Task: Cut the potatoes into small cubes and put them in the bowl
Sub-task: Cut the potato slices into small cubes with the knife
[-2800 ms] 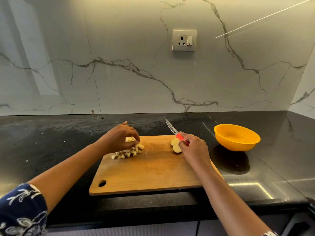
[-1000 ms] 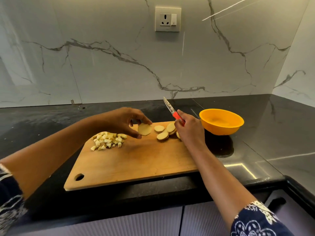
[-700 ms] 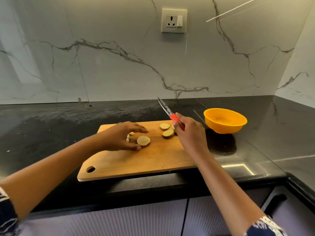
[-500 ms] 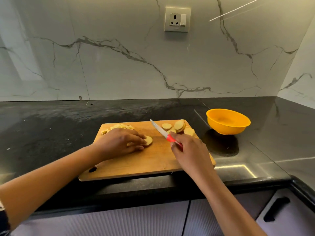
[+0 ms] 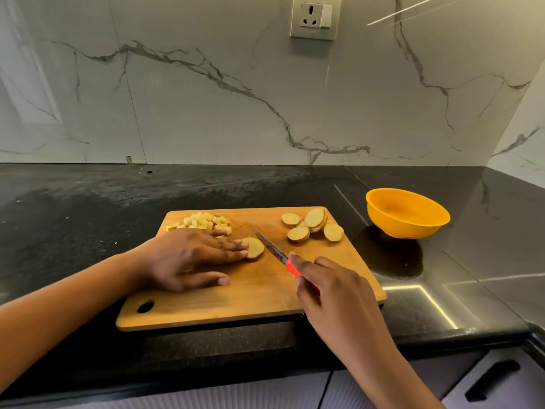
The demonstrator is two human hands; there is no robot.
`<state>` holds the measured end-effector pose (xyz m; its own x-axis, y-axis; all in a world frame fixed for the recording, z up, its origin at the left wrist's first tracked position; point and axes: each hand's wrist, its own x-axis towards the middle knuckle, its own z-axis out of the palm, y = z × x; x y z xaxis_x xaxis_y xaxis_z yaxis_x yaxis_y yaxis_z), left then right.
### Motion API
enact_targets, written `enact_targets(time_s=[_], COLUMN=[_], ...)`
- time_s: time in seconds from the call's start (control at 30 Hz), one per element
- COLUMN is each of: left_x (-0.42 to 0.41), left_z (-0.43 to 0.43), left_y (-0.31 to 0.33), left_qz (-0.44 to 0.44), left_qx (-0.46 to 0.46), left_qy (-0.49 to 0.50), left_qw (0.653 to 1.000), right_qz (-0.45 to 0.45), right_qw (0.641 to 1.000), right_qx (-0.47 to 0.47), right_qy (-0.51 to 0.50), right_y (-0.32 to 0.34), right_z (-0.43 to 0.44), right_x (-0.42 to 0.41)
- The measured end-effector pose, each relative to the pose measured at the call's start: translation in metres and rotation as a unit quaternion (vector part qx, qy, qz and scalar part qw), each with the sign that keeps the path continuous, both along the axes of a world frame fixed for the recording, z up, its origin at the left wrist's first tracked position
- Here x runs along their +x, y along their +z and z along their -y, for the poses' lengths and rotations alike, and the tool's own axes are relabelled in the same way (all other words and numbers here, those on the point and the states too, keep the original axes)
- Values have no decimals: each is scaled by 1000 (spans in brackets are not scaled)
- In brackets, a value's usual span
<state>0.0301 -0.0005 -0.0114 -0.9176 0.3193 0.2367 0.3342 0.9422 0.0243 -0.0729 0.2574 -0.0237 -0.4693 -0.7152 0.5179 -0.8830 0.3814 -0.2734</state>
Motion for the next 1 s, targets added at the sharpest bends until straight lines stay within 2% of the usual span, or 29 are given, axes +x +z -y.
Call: enact_targets(time_s=[0.2,0.47,0.57,0.73,0.8,1.0], left_x=[-1,-1,-1,1,2,3], left_z=[2,4,3,2,1,-3], left_y=[-1,-1,0,0,0,0], left_qz=[-16,13,15,6,4,-20], left_qx=[-3,31,30,15,13,-11], left_qy=[-27,-29,-25,-15,-16,-11], left_qw=[1000,999,999,1000,1000,1000], right_qz=[-6,-40,-34,-43,-66,-87], right_qw=[1000,995,993,988,990,988], right_qx=[26,85,82,148,123,128], right_qy=[6,31,72,29,18,3], right_y=[2,15,18,13,7,12], right_z=[1,14,24,4,-7,-18], right_x=[2,-1,-4,10,12,16])
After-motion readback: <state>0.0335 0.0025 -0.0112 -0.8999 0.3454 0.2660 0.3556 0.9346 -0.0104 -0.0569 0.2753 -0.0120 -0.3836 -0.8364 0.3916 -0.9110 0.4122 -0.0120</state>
